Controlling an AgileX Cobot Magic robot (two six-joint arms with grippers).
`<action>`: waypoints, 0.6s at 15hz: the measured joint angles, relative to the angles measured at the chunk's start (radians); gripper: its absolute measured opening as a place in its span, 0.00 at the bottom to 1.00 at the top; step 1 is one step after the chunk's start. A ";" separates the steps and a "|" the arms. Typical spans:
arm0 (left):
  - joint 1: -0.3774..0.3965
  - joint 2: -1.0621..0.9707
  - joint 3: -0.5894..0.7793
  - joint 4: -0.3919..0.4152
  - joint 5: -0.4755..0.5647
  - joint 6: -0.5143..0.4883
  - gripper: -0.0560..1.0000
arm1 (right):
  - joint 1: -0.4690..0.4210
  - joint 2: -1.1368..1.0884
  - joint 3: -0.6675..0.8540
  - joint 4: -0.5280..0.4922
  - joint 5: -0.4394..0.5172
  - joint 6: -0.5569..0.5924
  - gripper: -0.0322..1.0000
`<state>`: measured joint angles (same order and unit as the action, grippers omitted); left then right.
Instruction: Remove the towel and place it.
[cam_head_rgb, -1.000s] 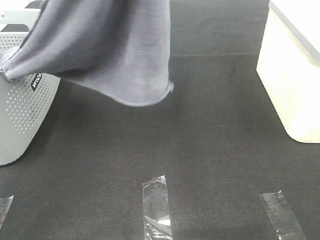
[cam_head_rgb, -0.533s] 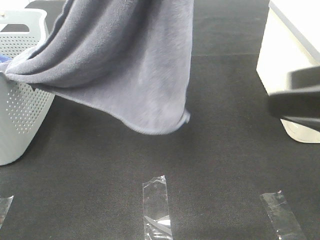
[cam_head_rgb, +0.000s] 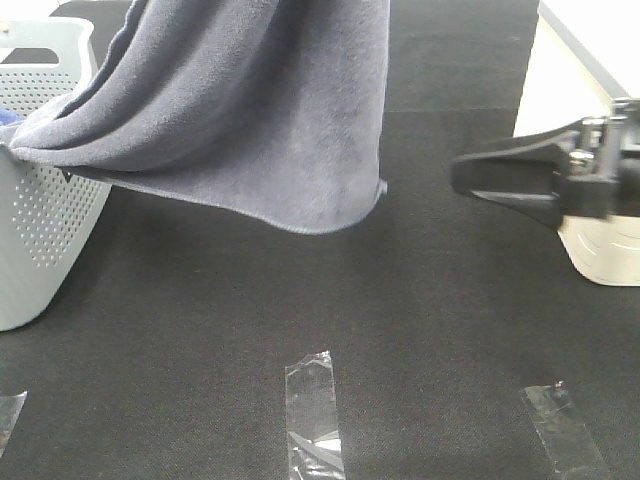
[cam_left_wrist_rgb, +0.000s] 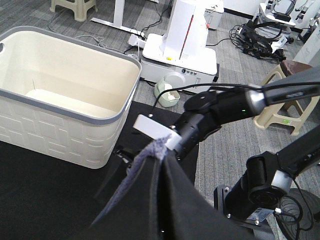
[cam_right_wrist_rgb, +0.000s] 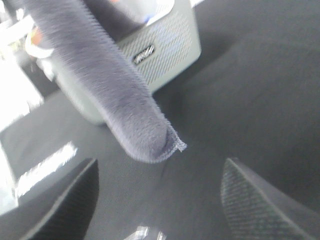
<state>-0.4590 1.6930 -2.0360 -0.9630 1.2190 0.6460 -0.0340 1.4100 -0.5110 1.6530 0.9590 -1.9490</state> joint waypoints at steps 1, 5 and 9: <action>0.000 0.000 0.000 0.000 0.000 0.000 0.05 | 0.000 0.060 0.000 0.052 0.027 -0.072 0.67; 0.000 0.000 0.000 0.000 0.000 0.001 0.05 | 0.013 0.251 -0.046 0.080 0.156 -0.230 0.67; 0.000 0.000 0.000 0.000 0.000 0.003 0.05 | 0.149 0.359 -0.142 0.084 0.122 -0.247 0.67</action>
<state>-0.4590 1.6930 -2.0360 -0.9630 1.2190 0.6490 0.1150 1.7690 -0.6530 1.7370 1.0810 -2.1960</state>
